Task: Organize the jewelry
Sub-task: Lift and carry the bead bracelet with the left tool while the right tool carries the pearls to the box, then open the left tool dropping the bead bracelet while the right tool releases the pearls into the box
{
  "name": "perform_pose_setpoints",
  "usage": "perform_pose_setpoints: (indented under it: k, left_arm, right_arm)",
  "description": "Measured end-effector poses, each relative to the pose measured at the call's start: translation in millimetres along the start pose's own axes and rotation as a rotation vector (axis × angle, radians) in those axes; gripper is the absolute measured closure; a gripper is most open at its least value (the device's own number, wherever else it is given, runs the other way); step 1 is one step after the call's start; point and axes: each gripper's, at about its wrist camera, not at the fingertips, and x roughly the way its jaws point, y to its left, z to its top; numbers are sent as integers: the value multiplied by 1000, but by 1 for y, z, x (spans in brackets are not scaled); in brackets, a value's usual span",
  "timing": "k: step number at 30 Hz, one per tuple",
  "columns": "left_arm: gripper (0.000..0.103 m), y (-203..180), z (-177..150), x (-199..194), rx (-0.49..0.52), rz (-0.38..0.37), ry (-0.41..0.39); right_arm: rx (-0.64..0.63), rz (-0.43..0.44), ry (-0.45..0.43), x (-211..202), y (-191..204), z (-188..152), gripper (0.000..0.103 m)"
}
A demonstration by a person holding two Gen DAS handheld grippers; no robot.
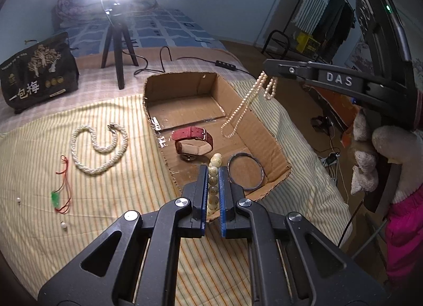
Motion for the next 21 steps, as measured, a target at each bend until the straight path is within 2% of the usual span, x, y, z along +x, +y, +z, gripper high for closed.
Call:
perform_pose_setpoints:
  k: [21]
  left_arm:
    - [98,-4,-2,36,-13,-22,61]
  right_arm:
    - [28,5,68,46,-12,-11,98]
